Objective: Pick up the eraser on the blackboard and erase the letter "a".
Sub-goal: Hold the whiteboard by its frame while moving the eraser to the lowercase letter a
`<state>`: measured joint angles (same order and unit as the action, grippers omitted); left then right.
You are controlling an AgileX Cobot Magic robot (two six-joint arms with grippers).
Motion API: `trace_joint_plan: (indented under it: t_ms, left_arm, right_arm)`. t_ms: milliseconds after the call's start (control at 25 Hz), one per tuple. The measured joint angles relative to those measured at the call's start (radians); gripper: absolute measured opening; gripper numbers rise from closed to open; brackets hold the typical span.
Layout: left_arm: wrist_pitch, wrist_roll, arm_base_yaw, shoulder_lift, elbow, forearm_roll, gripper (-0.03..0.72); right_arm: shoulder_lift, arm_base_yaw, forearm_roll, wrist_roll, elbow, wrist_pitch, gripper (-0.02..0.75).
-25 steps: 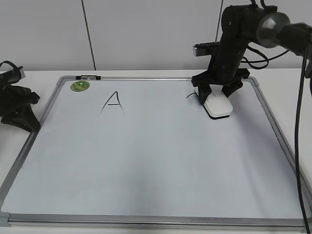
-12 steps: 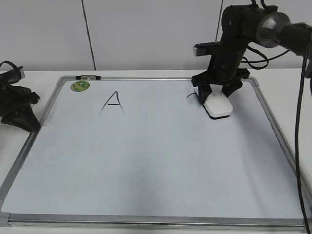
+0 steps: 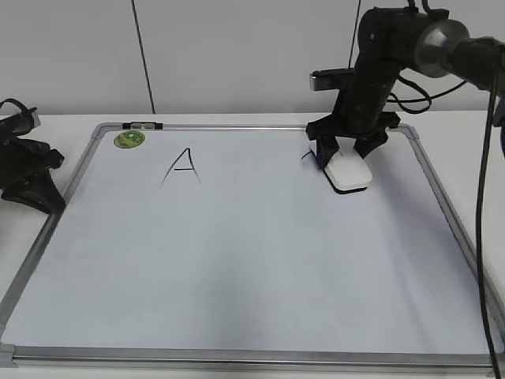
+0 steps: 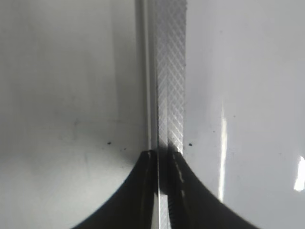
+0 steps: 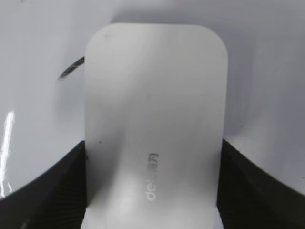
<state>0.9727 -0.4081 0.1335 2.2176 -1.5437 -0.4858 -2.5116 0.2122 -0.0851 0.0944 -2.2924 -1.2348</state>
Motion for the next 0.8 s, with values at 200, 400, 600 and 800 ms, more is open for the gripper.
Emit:
trace_joint_plan:
  t_ms: [200, 400, 600, 800]
  left_arm:
    - [0.000, 0.000, 0.000, 0.000, 0.000, 0.000, 0.033]
    - [0.000, 0.000, 0.000, 0.000, 0.000, 0.000, 0.033]
    - [0.000, 0.000, 0.000, 0.000, 0.000, 0.000, 0.033]
    - [0.000, 0.000, 0.000, 0.000, 0.000, 0.000, 0.033]
  right_arm:
    - [-0.002, 0.056, 0.009, 0.016, 0.000, 0.000, 0.533]
    - [-0.002, 0.106, 0.040, 0.033, 0.000, 0.000, 0.533]
    - [-0.002, 0.142, 0.064, 0.049, 0.000, 0.000, 0.533]
    - [-0.002, 0.155, 0.121, 0.051, 0.000, 0.000, 0.533]
